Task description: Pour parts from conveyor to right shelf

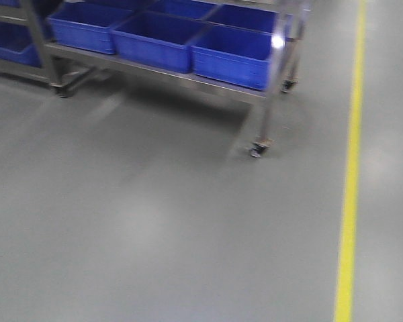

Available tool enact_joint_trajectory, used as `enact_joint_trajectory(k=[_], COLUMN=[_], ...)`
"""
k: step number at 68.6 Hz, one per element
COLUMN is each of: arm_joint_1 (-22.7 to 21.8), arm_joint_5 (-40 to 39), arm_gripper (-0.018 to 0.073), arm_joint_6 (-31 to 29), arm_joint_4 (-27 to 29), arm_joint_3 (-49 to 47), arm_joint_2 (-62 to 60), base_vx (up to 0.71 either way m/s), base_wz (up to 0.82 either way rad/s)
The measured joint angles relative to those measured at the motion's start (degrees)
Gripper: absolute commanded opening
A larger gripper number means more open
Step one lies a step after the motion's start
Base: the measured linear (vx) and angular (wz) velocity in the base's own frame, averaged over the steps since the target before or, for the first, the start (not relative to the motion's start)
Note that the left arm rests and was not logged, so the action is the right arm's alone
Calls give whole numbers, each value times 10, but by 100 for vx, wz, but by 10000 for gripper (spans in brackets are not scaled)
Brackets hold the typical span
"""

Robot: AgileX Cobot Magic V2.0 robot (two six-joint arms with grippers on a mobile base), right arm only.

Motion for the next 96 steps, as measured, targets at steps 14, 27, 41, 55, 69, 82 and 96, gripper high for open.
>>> enact_joint_trajectory(k=[14, 27, 41, 55, 69, 82, 96], arm_joint_1=[0, 0, 0, 0, 0, 0, 0], arm_joint_5=[0, 0, 0, 0, 0, 0, 0], arm_gripper=[-6, -6, -6, -6, -6, -6, -6], arm_joint_6=[0, 0, 0, 0, 0, 0, 0], arm_joint_4=[0, 0, 0, 0, 0, 0, 0], arm_joint_3=[0, 0, 0, 0, 0, 0, 0], arm_joint_2=[0, 0, 0, 0, 0, 0, 0], base_vx=[61, 62, 63, 63, 65, 68, 69], base_wz=[73, 68, 57, 51, 53, 57, 54])
